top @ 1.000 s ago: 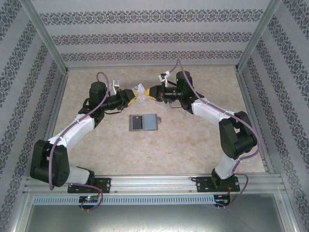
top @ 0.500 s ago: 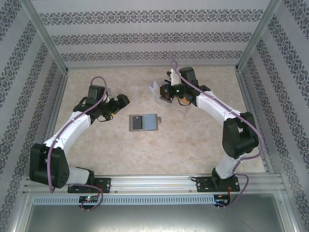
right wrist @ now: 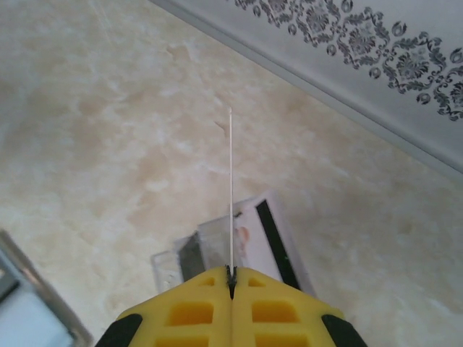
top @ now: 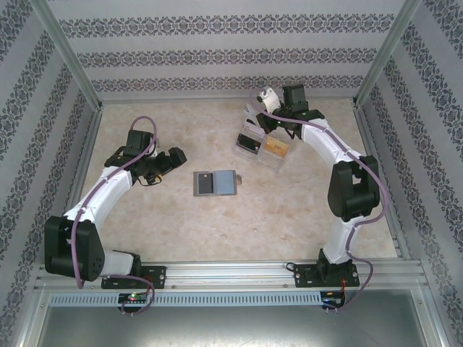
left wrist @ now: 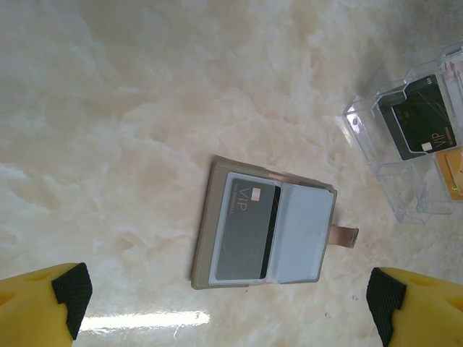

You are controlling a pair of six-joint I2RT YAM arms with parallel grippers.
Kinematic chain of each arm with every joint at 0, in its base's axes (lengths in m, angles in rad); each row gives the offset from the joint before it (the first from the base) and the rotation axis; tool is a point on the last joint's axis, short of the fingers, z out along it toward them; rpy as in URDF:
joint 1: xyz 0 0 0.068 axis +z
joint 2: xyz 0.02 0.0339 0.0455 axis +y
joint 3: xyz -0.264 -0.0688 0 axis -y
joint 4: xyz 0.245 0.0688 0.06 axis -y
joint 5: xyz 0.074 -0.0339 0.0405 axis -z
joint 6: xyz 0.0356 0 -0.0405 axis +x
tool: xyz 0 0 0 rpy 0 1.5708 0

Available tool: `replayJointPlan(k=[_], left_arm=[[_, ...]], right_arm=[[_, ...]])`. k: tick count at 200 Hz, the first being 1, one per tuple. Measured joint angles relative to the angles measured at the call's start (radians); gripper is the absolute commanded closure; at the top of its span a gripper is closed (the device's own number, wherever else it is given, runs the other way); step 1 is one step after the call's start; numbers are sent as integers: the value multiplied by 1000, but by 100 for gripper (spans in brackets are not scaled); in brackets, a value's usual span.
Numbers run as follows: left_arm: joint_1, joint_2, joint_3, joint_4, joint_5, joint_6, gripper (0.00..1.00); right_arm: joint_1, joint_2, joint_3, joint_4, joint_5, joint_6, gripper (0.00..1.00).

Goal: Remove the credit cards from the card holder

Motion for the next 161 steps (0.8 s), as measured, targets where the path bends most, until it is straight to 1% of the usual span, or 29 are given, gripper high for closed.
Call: replayJointPlan(k=[24, 60, 105, 142, 161], left_arm=[[1, 0, 0, 0, 3, 7, 1], [6, 5, 0, 0, 13, 8, 1], [6, 18, 0, 0, 31, 11, 1], [6, 18, 0, 0, 43, 11, 1], [6, 18, 0, 0, 52, 11, 1]], right_arm=[[-27, 32, 27, -45, -2, -57, 100], [-37, 72, 78, -90, -4, -117, 100], [-37, 137, 141, -138, -35, -151, 100], [-37, 156, 152, -176, -47, -177, 100], [-37, 162, 163, -194, -47, -193, 97]])
